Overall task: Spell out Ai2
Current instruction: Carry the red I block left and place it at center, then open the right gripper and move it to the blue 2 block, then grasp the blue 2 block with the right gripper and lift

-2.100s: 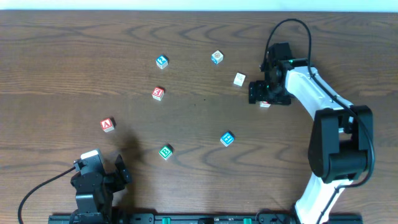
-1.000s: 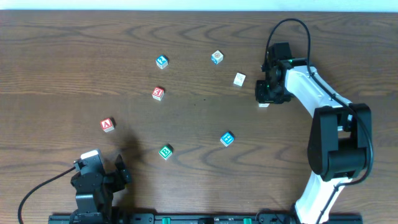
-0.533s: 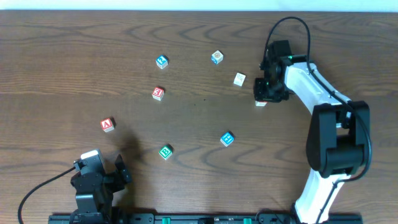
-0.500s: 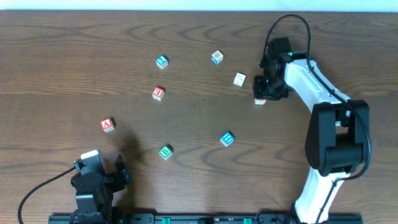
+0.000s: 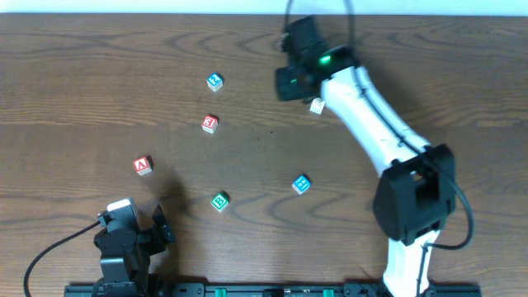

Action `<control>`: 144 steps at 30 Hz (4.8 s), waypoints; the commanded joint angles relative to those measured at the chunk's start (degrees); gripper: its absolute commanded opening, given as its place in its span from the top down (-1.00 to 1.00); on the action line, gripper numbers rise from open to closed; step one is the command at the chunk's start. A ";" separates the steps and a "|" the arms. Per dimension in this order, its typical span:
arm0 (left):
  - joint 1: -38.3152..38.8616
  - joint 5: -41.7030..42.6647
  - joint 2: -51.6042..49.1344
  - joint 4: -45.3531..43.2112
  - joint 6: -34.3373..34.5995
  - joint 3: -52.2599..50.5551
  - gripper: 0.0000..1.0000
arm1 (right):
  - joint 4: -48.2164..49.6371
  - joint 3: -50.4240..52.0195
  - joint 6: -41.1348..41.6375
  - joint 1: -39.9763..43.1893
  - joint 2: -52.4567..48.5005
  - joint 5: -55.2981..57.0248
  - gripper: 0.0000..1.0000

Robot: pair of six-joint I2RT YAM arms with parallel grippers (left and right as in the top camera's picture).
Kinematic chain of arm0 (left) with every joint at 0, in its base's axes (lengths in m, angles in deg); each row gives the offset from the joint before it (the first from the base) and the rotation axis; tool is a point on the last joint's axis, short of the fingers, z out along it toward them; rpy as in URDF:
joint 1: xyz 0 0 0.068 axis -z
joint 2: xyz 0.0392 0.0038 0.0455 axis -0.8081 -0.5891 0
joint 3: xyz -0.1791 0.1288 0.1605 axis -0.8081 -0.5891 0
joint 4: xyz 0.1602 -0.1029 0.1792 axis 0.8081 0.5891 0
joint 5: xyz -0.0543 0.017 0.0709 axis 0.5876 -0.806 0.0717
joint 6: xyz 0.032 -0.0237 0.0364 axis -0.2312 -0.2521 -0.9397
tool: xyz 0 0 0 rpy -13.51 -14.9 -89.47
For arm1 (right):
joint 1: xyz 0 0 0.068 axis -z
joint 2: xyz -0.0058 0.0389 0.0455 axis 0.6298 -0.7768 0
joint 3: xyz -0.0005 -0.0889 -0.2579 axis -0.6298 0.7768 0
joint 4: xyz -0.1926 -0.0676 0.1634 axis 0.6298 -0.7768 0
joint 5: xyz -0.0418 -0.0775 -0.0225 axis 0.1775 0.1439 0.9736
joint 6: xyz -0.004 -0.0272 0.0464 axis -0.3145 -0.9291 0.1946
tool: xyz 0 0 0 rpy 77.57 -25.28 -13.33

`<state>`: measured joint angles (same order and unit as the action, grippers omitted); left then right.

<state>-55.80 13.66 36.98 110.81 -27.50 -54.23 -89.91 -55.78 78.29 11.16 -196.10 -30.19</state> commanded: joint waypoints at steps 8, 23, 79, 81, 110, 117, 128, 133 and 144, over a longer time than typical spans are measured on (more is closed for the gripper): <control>-0.35 0.24 0.26 3.39 -0.57 -0.74 -0.91 | -1.44 -0.28 17.03 -4.17 -5.16 8.96 0.97; -0.35 0.24 0.26 3.41 -0.57 -0.74 -0.91 | -3.23 -0.28 19.19 -4.37 -10.12 -1.27 0.97; -0.35 0.24 0.26 3.39 -0.57 -0.74 -0.91 | -2.62 -0.61 15.96 -5.18 -13.14 -0.35 -0.11; -0.33 0.24 0.26 3.39 -0.57 -0.74 -0.91 | -2.91 -1.75 14.01 -4.85 -13.14 -0.37 -0.22; -0.33 0.24 0.26 3.39 -0.57 -0.74 -0.91 | -2.82 -23.54 -28.85 -5.62 -13.22 -9.88 -0.98; -0.35 0.24 0.26 3.39 -0.57 -0.74 -0.91 | -0.83 -23.52 -32.72 -5.55 -13.25 -15.76 -0.98; -0.35 0.24 0.26 3.41 -0.57 -0.74 -0.91 | 18.86 -23.54 -29.51 -6.95 -21.94 -11.65 -0.98; -0.35 0.24 0.26 3.39 -0.57 -0.74 -0.91 | 24.96 -23.54 -29.51 -8.41 -24.90 -8.17 -0.99; -0.35 0.24 0.26 3.41 -0.57 -0.74 -0.91 | 26.95 -23.54 -29.53 -8.41 -30.53 -6.95 -0.96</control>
<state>-55.80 13.66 36.95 110.81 -27.50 -54.23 -63.39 -78.81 47.98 2.59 -225.48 -38.10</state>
